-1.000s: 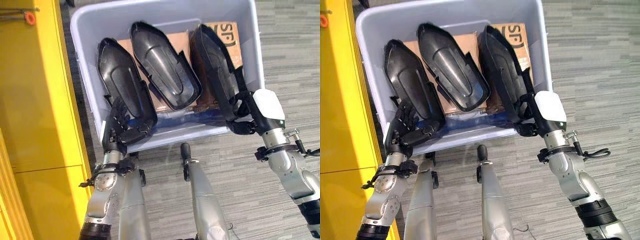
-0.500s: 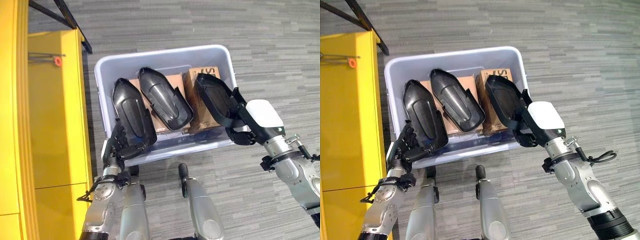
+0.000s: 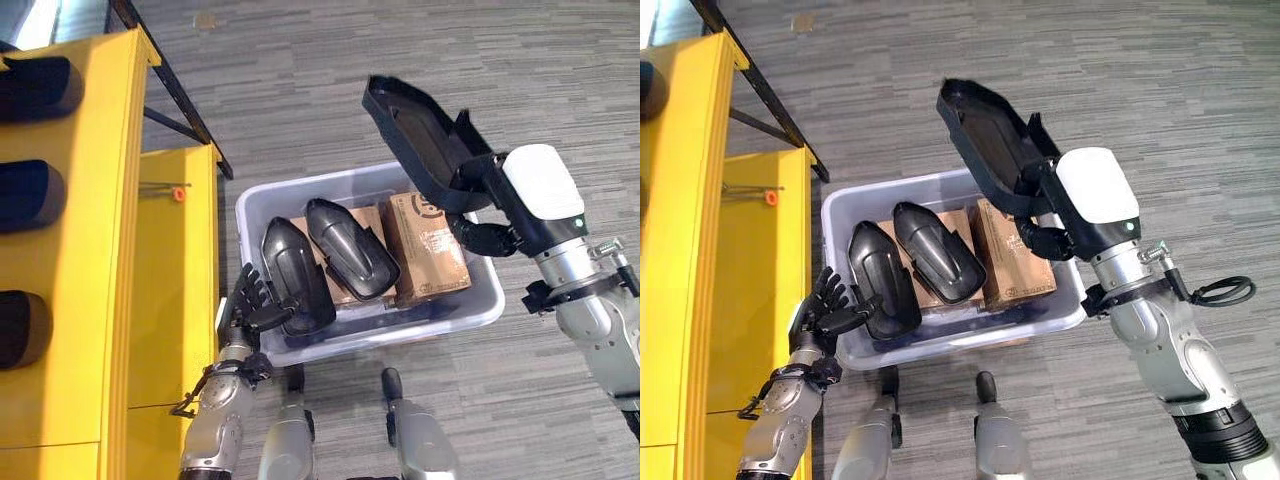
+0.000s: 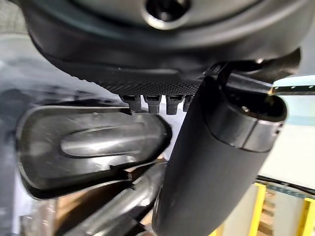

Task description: Move parts from the plastic box to the shelf.

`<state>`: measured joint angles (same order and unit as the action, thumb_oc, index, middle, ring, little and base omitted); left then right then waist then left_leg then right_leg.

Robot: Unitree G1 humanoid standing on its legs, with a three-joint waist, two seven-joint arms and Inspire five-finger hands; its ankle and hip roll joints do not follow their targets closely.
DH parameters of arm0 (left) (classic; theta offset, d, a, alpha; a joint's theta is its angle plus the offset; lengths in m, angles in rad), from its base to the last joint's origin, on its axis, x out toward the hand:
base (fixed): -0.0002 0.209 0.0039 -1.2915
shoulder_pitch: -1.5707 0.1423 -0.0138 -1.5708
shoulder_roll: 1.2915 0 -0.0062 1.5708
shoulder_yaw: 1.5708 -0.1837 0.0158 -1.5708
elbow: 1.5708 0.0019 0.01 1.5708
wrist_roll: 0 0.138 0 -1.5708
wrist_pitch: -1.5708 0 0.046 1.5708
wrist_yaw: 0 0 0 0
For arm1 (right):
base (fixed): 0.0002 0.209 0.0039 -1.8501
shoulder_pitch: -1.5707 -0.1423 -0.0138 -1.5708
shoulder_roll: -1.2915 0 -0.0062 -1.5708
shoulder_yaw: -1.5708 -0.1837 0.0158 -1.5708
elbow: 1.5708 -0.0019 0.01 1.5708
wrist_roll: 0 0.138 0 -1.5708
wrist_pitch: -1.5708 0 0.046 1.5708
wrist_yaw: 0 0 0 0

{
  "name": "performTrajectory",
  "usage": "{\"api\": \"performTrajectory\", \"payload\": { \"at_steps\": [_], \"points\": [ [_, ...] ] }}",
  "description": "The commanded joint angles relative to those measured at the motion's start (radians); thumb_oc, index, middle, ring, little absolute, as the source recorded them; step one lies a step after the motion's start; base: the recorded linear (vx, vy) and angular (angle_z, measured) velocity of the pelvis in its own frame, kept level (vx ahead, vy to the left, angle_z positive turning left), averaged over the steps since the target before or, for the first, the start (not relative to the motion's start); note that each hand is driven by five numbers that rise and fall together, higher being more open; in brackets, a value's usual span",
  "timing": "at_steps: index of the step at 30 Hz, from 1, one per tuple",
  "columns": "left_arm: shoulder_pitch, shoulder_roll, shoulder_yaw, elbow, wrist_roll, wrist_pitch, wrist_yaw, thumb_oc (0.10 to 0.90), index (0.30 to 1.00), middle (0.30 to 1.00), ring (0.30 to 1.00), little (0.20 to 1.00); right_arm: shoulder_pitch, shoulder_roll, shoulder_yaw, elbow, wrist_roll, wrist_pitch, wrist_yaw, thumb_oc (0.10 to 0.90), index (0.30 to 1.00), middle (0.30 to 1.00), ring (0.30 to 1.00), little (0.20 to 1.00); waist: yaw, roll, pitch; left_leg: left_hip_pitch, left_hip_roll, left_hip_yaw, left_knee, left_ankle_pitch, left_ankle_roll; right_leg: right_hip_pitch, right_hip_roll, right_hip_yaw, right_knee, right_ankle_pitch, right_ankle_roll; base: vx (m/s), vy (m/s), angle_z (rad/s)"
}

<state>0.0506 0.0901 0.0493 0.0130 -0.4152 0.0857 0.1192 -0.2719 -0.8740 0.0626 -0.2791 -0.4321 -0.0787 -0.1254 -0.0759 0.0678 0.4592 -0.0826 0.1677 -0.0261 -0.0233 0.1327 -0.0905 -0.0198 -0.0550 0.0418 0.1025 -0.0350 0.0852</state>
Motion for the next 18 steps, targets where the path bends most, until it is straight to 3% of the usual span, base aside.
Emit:
{"api": "performTrajectory", "payload": {
  "at_steps": [1, 3, 9, 15, 16, 18],
  "points": [
    [0.012, 0.031, -0.003, -0.068, 0.053, -0.076, -0.034, 0.9, 1.0, 1.0, 1.0, 1.0, -0.119, 0.003, -0.069, -0.074, 0.006, -0.057, -0.097, 0.4, 0.3, 0.3, 0.3, 0.3, 0.024, -0.028, -0.21, 0.042, 0.034, 0.034, -0.022, -0.028, 0.054, -0.045, -0.001, -0.014, -0.045, 0.127, -0.024, 0.02, -0.067, 0.0],
    [0.023, 0.022, 0.002, -0.064, 0.06, -0.077, -0.039, 0.9, 1.0, 1.0, 1.0, 1.0, -0.142, 0.008, -0.054, -0.068, 0.011, -0.056, -0.091, 0.4, 0.3, 0.3, 0.3, 0.3, 0.029, -0.019, -0.25, 0.063, 0.035, 0.035, -0.04, -0.026, 0.061, -0.02, 0.006, -0.016, -0.068, 0.122, -0.028, 0.01, -0.082, -0.01],
    [0.048, -0.021, 0.022, -0.056, 0.065, -0.078, -0.037, 0.9, 1.0, 1.0, 1.0, 1.0, -0.192, 0.019, -0.012, -0.062, 0.023, -0.055, -0.078, 0.4, 0.3, 0.3, 0.3, 0.3, 0.043, -0.004, -0.299, 0.074, 0.034, 0.029, -0.058, -0.033, 0.074, 0.02, 0.022, -0.016, -0.118, 0.116, -0.03, -0.04, -0.092, 0.0],
    [0.081, -0.06, 0.033, -0.055, 0.062, -0.077, -0.032, 0.9, 1.0, 1.0, 1.0, 1.0, -0.269, 0.038, 0.046, -0.06, 0.023, -0.056, -0.083, 0.4, 0.3, 0.3, 0.3, 0.3, 0.062, 0.003, -0.278, 0.039, 0.028, 0.022, -0.055, -0.026, 0.081, 0.043, 0.035, -0.031, -0.185, 0.116, -0.035, -0.12, -0.128, 0.11],
    [0.083, -0.058, 0.027, -0.044, 0.06, -0.081, -0.028, 0.9, 1.0, 1.0, 1.0, 1.0, -0.313, 0.053, 0.075, -0.053, 0.025, -0.053, -0.087, 0.4, 0.3, 0.3, 0.3, 0.3, 0.074, -0.007, -0.24, -0.017, -0.02, 0.07, -0.007, -0.034, 0.07, 0.03, 0.024, -0.056, -0.189, 0.131, -0.042, -0.28, -0.167, 0.41],
    [0.08, -0.047, 0.033, -0.046, 0.062, -0.08, -0.031, 0.9, 1.0, 1.0, 1.0, 1.0, -0.328, 0.061, 0.083, -0.045, 0.026, -0.05, -0.09, 0.4, 0.3, 0.3, 0.3, 0.3, 0.07, -0.015, -0.227, -0.015, -0.019, 0.099, 0.042, -0.052, 0.069, 0.012, 0.014, -0.067, -0.186, 0.142, -0.043, -0.22, -0.1, 0.76]
  ]
}}
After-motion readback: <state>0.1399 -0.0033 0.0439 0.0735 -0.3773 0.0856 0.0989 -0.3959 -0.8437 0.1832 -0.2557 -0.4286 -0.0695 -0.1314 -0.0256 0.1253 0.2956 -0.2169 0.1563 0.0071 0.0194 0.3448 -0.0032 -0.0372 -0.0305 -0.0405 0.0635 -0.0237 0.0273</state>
